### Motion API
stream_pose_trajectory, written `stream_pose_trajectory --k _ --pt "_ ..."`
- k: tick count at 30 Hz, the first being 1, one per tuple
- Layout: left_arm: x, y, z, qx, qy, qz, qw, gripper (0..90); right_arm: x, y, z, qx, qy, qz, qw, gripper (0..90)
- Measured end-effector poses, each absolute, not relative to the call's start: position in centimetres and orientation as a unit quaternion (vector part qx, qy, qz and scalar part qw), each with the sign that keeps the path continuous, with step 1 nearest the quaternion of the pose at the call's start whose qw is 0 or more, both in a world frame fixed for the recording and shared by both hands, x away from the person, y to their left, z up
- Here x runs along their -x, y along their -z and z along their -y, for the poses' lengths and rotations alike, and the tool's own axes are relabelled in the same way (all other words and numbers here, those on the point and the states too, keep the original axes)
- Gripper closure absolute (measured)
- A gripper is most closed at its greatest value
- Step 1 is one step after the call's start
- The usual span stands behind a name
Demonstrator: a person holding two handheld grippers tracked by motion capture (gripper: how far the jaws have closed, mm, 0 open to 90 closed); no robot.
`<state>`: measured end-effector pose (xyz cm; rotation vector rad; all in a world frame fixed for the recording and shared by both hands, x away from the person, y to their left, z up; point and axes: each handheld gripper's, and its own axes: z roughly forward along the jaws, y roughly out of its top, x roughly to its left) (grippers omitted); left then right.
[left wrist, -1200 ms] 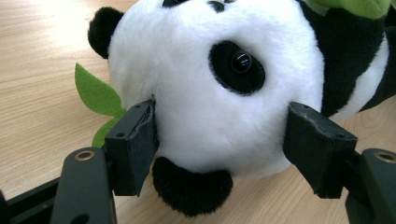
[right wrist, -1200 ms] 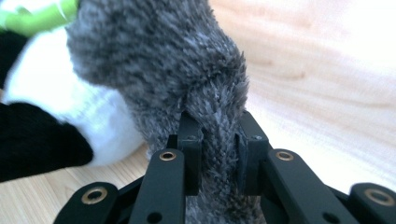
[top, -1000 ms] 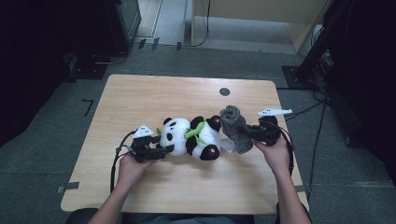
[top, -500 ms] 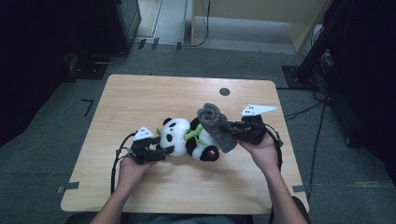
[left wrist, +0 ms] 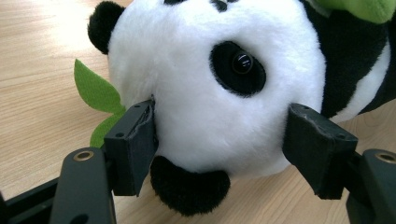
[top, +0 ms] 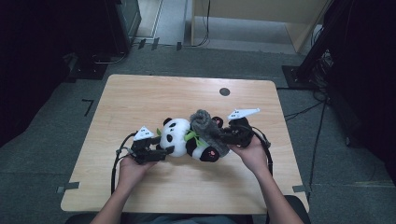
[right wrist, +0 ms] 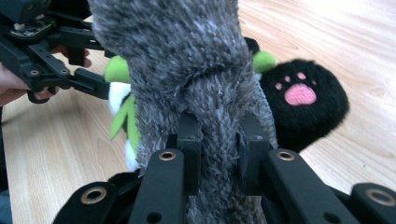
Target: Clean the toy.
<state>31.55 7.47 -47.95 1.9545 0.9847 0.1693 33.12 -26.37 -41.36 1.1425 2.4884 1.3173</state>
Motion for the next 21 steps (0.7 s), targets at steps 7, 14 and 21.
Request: stream_pose_trajectory --k 7,14,21 --pt "-31.6 47.9 -7.6 -0.794 -0.066 -0.397 0.456 28.7 -33.1 42.1 27.3 -0.387 -0.425 -0.816 0.054 76.2" --pt "-31.9 47.8 -7.6 -0.794 -0.059 -0.396 0.458 28.7 -33.0 42.9 28.5 -0.403 -0.410 -0.816 0.058 76.2" --pt "-32.3 47.8 -7.7 -0.791 -0.054 -0.398 0.462 28.5 -33.2 44.0 30.1 -0.424 -0.367 -0.824 0.072 76.3"
